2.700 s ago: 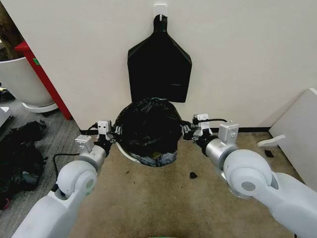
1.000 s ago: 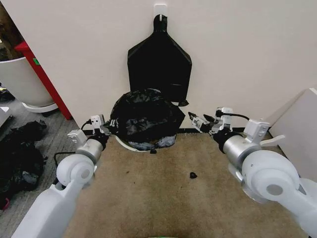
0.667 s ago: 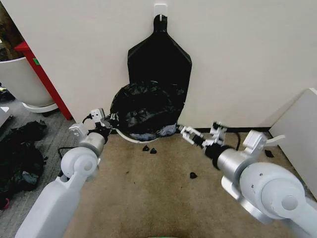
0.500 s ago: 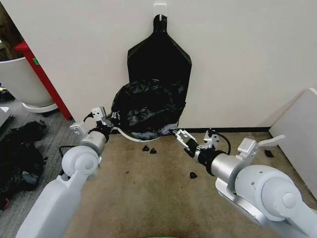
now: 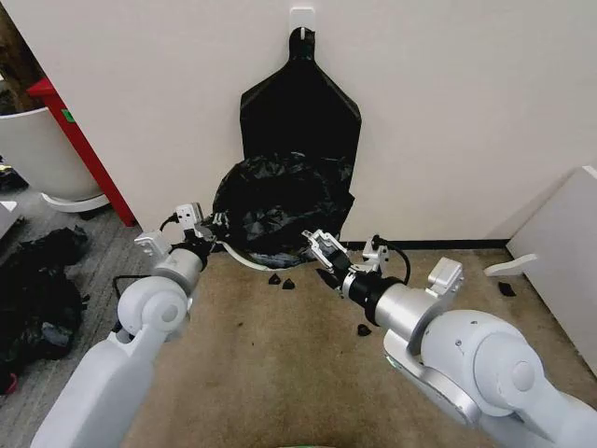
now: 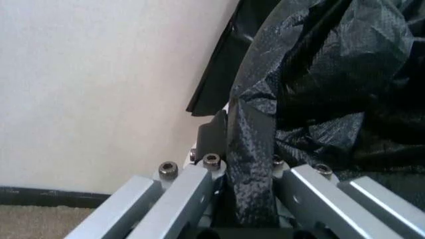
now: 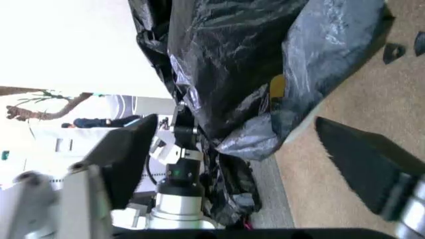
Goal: Place the garbage bag over the trash bin.
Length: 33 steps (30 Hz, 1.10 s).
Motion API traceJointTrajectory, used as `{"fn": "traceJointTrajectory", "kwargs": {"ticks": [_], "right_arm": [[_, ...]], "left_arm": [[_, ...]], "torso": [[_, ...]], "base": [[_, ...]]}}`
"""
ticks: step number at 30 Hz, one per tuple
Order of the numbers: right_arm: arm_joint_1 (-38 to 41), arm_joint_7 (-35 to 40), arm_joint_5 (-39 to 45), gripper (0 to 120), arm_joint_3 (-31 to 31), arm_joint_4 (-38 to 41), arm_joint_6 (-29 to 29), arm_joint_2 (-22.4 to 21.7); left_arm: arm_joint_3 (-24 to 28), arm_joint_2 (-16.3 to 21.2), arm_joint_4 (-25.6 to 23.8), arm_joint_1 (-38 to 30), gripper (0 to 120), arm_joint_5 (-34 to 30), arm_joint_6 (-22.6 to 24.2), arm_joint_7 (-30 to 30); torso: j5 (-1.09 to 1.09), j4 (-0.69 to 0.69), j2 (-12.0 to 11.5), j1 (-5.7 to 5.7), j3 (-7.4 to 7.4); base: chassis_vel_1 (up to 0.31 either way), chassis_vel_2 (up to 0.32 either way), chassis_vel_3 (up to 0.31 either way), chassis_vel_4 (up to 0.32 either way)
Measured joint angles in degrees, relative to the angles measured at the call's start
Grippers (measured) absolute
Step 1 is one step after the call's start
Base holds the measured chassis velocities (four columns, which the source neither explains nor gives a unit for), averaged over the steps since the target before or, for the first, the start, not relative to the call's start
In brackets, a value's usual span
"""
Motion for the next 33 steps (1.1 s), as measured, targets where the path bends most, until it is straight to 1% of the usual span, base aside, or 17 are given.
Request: {"fn": "traceJointTrajectory", "kwargs": {"ticks": [2, 3, 8, 9, 10, 17, 18, 20, 23, 33], "right_arm": [[0.0, -0.1, -0.4, 77, -0.4, -0.3, 0.0, 0.2], [0.0, -0.1, -0.4, 77, -0.4, -0.3, 0.0, 0.2], [-0.2, -0.4, -1.6, 53, -1.3, -1.1, -0.1, 0.9], [-0.2, -0.5, -1.7, 50, -1.3, -1.1, -0.1, 0.9], [-0.2, -0.5, -1.7, 50, -1.3, -1.1, -0.1, 0.9], [-1.0, -0.6, -2.1, 20, -1.9, -1.1, -0.2, 0.6], [-1.0, -0.6, -2.1, 20, -1.9, -1.1, -0.2, 0.6], [-1.1, -0.6, -2.2, 14, -2.0, -1.0, -0.3, 0.6], [-1.2, -0.8, -2.3, 0, -2.1, -1.0, -0.4, 0.5], [-2.1, -1.6, -2.6, 0, -2.7, -0.1, -0.9, 0.3]], "left_arm": [[0.0, 0.0, 0.0, 0.0, 1, 0.0, 0.0, 0.1], [0.0, 0.0, 0.0, 0.0, 1, 0.0, 0.0, 0.1], [0.0, 0.0, -0.2, 0.0, 1, 0.0, 0.1, 0.2], [-0.1, 0.1, -0.2, 0.0, 1, 0.0, 0.1, 0.2], [-0.1, 0.1, -0.2, 0.0, 1, 0.0, 0.1, 0.2], [-0.1, 0.2, -0.2, -0.1, 1, 0.0, 0.1, 0.2], [-0.1, 0.2, -0.2, -0.1, 1, 0.0, 0.1, 0.2], [-0.1, 0.2, -0.3, -0.1, 1, 0.0, 0.1, 0.2], [-0.1, 0.1, -0.4, 0.0, 1, 0.0, 0.1, 0.3], [-0.1, 0.0, -0.7, 0.6, 1, 0.3, 0.1, 0.4]], "torso": [[0.0, 0.0, 0.0, 0.0, 0.0], [0.0, 0.0, 0.0, 0.0, 0.0], [0.0, 0.0, 0.0, 0.0, 0.0], [0.0, 0.0, 0.0, 0.0, 0.0], [0.0, 0.0, 0.0, 0.0, 0.0], [0.01, 0.0, 0.0, 0.0, 0.0], [0.01, 0.0, 0.0, 0.0, 0.0], [0.02, 0.0, 0.0, 0.0, 0.0], [0.02, 0.0, 0.0, 0.0, 0.0], [0.01, 0.0, 0.0, 0.0, 0.0]], "base": [[0.0, 0.0, 0.0, 0.0], [0.0, 0.0, 0.0, 0.0], [0.0, 0.0, 0.0, 0.0], [0.0, 0.0, 0.0, 0.0], [0.0, 0.0, 0.0, 0.0], [0.0, 0.0, 0.0, 0.0], [0.0, 0.0, 0.0, 0.0], [0.0, 0.0, 0.0, 0.0], [0.0, 0.0, 0.0, 0.0], [0.0, 0.0, 0.0, 0.0]]}}
